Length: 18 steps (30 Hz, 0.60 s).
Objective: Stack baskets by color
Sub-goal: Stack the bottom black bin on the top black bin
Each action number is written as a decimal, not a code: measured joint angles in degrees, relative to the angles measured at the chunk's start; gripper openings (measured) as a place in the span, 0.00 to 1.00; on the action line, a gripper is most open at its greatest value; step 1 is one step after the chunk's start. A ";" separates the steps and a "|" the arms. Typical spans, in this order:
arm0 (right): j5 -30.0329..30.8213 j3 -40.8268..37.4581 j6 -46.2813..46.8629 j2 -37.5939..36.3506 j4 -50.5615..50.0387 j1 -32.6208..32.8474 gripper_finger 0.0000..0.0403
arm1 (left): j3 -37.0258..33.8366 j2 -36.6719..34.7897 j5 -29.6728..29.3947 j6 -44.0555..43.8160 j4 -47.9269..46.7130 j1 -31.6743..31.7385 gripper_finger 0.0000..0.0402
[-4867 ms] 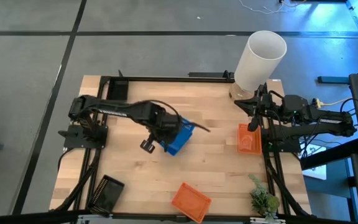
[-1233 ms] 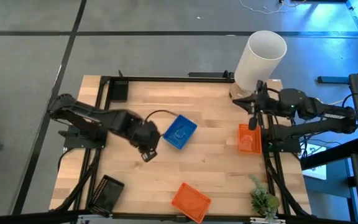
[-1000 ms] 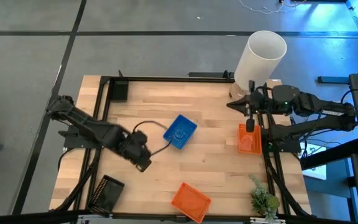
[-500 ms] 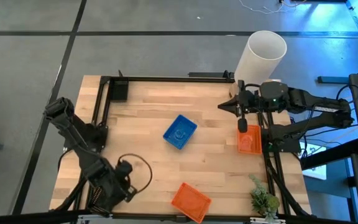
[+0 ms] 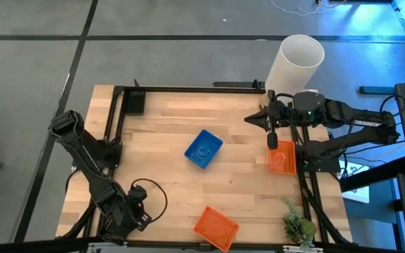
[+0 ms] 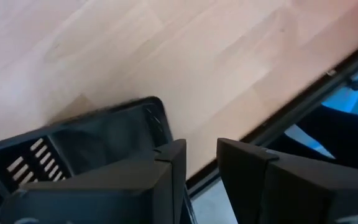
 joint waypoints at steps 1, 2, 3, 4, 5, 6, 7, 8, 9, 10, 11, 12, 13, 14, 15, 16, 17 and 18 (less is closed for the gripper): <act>0.00 0.00 0.06 0.00 0.00 0.00 0.04 | -0.49 0.00 0.01 -0.83 0.01 0.00 0.20; 0.00 0.00 0.42 0.00 0.00 0.00 0.04 | -0.96 0.00 0.01 -1.59 -0.15 0.01 0.20; 0.00 0.00 1.02 0.00 0.00 0.00 0.04 | -1.34 0.01 0.03 -2.24 -0.14 0.00 0.20; 0.01 0.00 1.18 0.00 -0.01 0.00 0.04 | -1.65 0.00 0.21 -2.47 0.19 -0.05 0.20; 0.02 0.00 1.21 -0.02 0.00 0.00 0.04 | -1.96 0.01 0.34 -2.58 0.62 -0.12 0.20; 0.02 0.00 1.18 -0.02 -0.01 0.00 0.04 | -2.22 0.00 0.32 -2.60 0.93 -0.25 0.20; 0.00 0.00 1.17 -0.02 -0.01 0.00 0.04 | -2.44 0.02 0.39 -2.64 1.29 -0.28 0.20; 0.00 0.00 1.22 -0.02 -0.01 0.00 0.04 | -2.75 0.00 0.41 -2.76 1.92 -0.28 0.20; 0.02 0.00 1.24 -0.02 -0.01 0.00 0.04 | -3.04 0.01 0.43 -3.20 2.57 -0.28 0.20; 0.02 0.00 1.21 -0.02 -0.01 0.00 0.04 | -3.31 0.00 0.43 -3.76 3.05 -0.28 0.20; 0.02 0.00 1.14 -0.02 -0.01 0.00 0.04 | -3.65 0.01 0.43 -3.99 3.39 -0.28 0.20; 0.02 0.00 1.11 -0.02 -0.01 0.00 0.04 | -3.94 0.01 0.45 -4.31 3.60 -0.37 0.20; 0.02 0.00 1.11 -0.02 -0.01 0.00 0.04 | -4.23 0.00 0.41 -5.01 3.77 -0.51 0.20; 0.02 0.00 1.10 -0.02 -0.01 0.00 0.04 | -4.48 0.00 0.39 -5.70 3.79 -0.70 0.20; 0.02 0.00 1.09 -0.02 -0.01 0.00 0.04 | -4.66 0.01 0.43 -6.46 3.75 -0.93 0.20; 0.02 0.00 1.08 -0.02 -0.01 0.00 0.04 | -4.85 0.02 0.45 -6.84 3.77 -1.16 0.20; 0.02 0.00 1.03 -0.02 -0.01 0.00 0.04 | -4.95 0.00 0.43 -6.90 3.81 -1.36 0.20; 0.02 0.00 1.02 -0.02 -0.01 0.00 0.04 | -5.05 0.02 0.38 -6.92 3.81 -1.57 0.20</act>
